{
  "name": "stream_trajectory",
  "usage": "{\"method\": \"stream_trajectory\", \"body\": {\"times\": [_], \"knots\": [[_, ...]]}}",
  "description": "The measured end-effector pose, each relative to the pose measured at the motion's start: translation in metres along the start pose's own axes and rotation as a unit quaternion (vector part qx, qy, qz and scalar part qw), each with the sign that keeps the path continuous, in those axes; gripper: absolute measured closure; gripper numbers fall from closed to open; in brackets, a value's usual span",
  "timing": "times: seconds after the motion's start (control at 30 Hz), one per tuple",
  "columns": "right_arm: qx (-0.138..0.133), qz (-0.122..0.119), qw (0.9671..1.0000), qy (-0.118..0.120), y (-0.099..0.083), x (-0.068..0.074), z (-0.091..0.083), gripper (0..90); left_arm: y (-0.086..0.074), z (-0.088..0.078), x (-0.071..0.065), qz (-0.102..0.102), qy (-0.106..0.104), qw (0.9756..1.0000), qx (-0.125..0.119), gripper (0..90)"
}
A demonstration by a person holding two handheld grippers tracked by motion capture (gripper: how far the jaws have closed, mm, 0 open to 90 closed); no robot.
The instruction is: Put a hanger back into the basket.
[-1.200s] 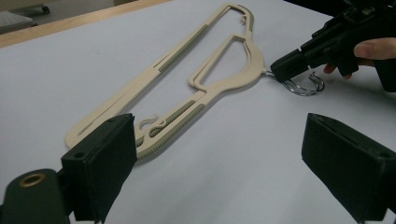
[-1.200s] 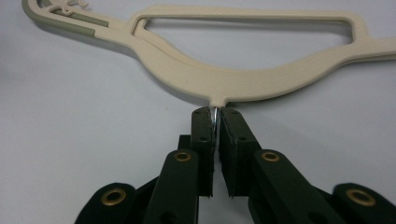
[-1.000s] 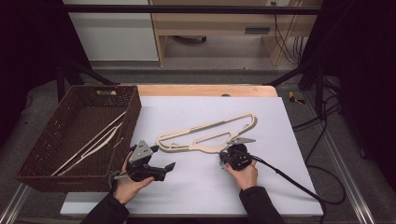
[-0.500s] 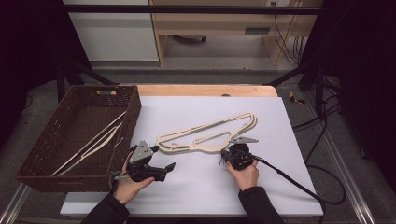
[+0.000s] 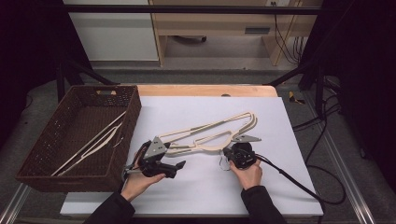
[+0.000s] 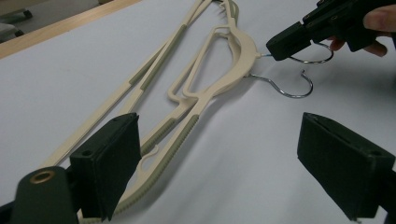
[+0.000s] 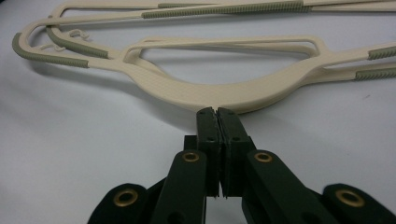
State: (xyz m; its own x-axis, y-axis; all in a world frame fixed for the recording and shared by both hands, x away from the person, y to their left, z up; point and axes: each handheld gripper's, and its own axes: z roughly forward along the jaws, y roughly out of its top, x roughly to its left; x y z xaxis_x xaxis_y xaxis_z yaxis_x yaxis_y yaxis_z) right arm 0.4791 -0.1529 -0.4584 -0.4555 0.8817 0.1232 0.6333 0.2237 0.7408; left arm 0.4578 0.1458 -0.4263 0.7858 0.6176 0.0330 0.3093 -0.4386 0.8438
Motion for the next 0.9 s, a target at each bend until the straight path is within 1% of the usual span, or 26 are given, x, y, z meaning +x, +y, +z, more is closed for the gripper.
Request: {"method": "stream_trajectory", "body": {"times": [0.07,0.13,0.2,0.27,0.33,0.4,0.43,0.47,0.57,0.63,0.67,0.7,0.77,0.8,0.83,0.87,0.9], "knots": [[0.003,-0.002,1.0000,0.000,0.001,0.000,-0.001,89.1,0.006,0.009,-0.003,0.005,-0.005,1.0000,0.004,13.1],[0.003,-0.010,0.9999,-0.001,0.001,-0.001,-0.002,89.1,0.013,0.017,-0.007,0.015,-0.008,0.9998,0.009,13.5],[0.002,-0.013,0.9999,-0.005,0.002,-0.001,-0.003,89.1,0.019,0.025,-0.012,0.024,-0.012,0.9996,0.012,13.6],[-0.001,-0.018,0.9998,-0.006,0.002,-0.001,-0.005,89.1,0.023,0.033,-0.014,0.025,-0.018,0.9994,0.013,14.2],[-0.004,-0.019,0.9998,-0.009,0.003,-0.001,-0.005,89.1,0.025,0.042,-0.015,0.028,-0.018,0.9992,0.020,14.4],[-0.004,-0.013,0.9999,-0.008,0.003,0.000,-0.006,89.1,0.027,0.049,-0.015,0.033,-0.014,0.9989,0.029,14.4],[-0.005,-0.016,0.9998,-0.009,0.003,0.000,-0.007,89.1,0.029,0.055,-0.014,0.039,-0.011,0.9985,0.036,14.4],[-0.007,-0.021,0.9998,-0.002,0.004,-0.001,-0.008,89.1,0.029,0.058,-0.014,0.042,-0.010,0.9984,0.037,14.4],[-0.008,-0.024,0.9997,0.000,0.005,-0.002,-0.010,89.1,0.032,0.070,-0.013,0.044,-0.013,0.9980,0.044,15.2],[-0.012,-0.028,0.9995,0.000,0.005,-0.002,-0.011,89.1,0.034,0.080,-0.014,0.047,-0.012,0.9972,0.056,16.0],[-0.012,-0.026,0.9996,0.002,0.005,-0.002,-0.011,89.1,0.034,0.083,-0.014,0.050,-0.013,0.9968,0.061,16.2],[-0.010,-0.023,0.9997,0.002,0.006,-0.001,-0.011,89.2,0.035,0.088,-0.015,0.052,-0.013,0.9964,0.065,16.2],[-0.009,-0.027,0.9996,0.005,0.006,-0.002,-0.012,89.2,0.038,0.096,-0.017,0.058,-0.015,0.9957,0.070,17.6],[-0.008,-0.032,0.9995,0.003,0.006,-0.002,-0.012,89.2,0.039,0.099,-0.017,0.068,-0.015,0.9945,0.078,17.8],[-0.009,-0.028,0.9995,0.003,0.007,-0.001,-0.013,89.2,0.041,0.103,-0.018,0.078,-0.012,0.9932,0.085,18.4],[-0.010,-0.029,0.9995,0.006,0.007,-0.001,-0.014,89.2,0.042,0.106,-0.018,0.081,-0.011,0.9930,0.086,19.3],[-0.009,-0.028,0.9995,0.006,0.007,-0.001,-0.014,89.2,0.044,0.108,-0.018,0.087,-0.010,0.9921,0.090,19.8]]}}
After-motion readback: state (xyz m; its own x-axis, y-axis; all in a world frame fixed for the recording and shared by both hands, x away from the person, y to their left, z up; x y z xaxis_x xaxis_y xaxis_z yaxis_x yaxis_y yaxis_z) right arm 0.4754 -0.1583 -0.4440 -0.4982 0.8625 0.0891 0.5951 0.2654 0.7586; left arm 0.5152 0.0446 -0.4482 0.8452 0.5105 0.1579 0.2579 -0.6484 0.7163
